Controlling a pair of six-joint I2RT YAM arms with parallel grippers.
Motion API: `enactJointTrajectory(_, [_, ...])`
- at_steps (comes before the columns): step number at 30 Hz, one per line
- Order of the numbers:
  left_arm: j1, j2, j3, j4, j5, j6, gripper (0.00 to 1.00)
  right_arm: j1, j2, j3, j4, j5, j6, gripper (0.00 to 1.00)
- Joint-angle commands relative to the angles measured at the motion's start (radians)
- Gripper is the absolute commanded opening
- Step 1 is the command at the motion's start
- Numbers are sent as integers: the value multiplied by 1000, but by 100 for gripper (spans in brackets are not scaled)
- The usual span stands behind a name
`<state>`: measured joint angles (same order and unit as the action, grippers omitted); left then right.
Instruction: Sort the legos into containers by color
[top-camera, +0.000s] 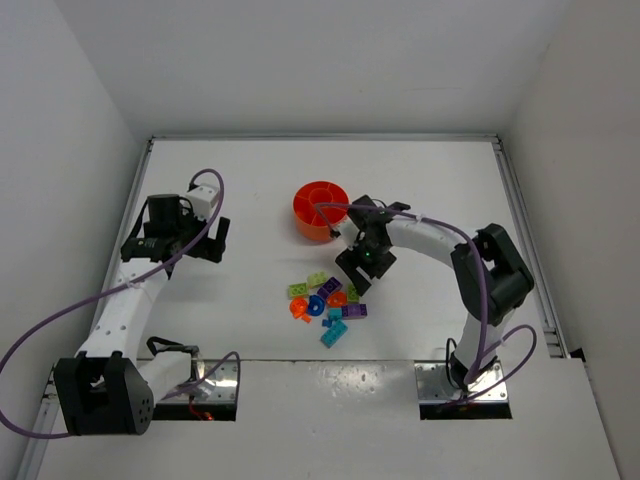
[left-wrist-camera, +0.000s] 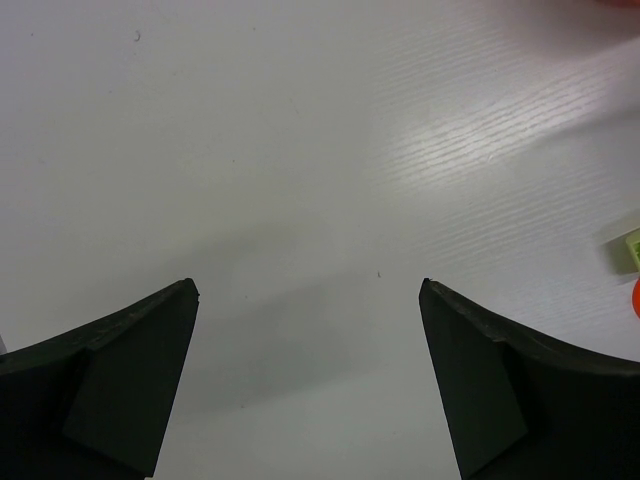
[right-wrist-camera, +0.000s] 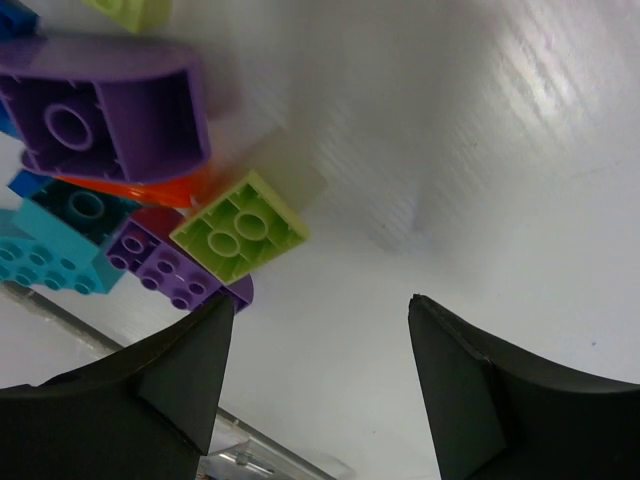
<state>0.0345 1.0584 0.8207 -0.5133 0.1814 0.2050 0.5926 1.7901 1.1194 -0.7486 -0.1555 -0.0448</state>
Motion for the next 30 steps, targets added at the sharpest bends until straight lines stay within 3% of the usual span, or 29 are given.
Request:
enactJointTrajectory(1, [7, -11, -6, 16, -5, -7, 100, 7, 14, 66, -15, -52, 28, 71])
enactJointTrajectory(7, [7, -20, -15, 25, -5, -7, 100, 7, -15, 80, 18, -117, 10, 77])
enactJointTrajectory(11, [7, -20, -15, 25, 4, -7, 100, 7, 9, 80, 8, -183, -113, 82])
enactJointTrajectory(25, [7, -18, -25, 25, 4, -7, 100, -2, 117, 169, -44, -276, -264, 82])
enactJointTrajectory(30, [7, -18, -25, 35, 4, -7, 100, -11, 176, 189, -67, -297, -282, 74])
